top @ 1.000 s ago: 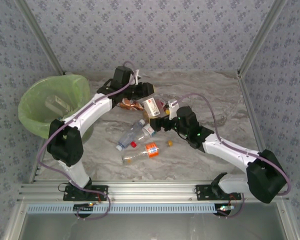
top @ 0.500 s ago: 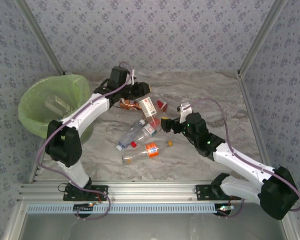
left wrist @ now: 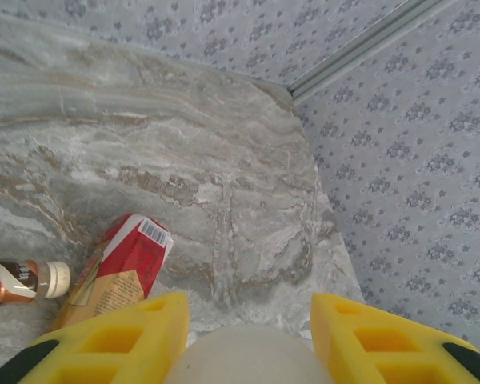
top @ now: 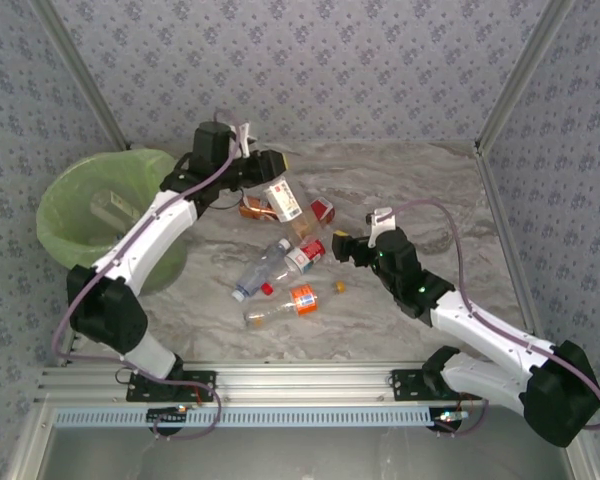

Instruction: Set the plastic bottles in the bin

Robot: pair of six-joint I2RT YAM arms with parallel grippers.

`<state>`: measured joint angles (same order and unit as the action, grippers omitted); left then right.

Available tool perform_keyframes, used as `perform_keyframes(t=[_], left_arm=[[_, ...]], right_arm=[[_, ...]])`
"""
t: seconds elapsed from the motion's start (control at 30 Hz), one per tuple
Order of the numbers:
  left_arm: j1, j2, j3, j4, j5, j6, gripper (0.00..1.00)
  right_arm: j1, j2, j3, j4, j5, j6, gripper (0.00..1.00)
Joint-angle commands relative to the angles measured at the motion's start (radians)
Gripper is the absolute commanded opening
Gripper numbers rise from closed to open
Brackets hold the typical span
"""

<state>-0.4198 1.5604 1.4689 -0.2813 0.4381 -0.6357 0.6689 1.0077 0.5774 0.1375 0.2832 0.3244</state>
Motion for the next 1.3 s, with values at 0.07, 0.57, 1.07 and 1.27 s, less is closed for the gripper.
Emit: perform_keyframes(t=[0.07,0.57,1.07,1.27], left_arm=[[0.022,-0.103,0.009,-0.035,-0.045,0.061,0.00],[0.165,-0.296,0.014,-0.020,-0.116,0.072,0.00],[0.247,-0.458,0.013,0.066,-0.394,0.163,0.00],[0.253,-0.492,0.010,0.067,-0.633,0.266,0.00]], right_arm=[[-0.006,-0.018,-0.002,0.022,0.050,0.025,0.99],[-0.014,-0.008,-0.016,0.094,0.077,0.039,0.99],[-0.022,0.045,0.009,0.104,0.060,0.059,0.98],[-0.025,0.072,0.021,0.116,0.034,0.052,0.98]])
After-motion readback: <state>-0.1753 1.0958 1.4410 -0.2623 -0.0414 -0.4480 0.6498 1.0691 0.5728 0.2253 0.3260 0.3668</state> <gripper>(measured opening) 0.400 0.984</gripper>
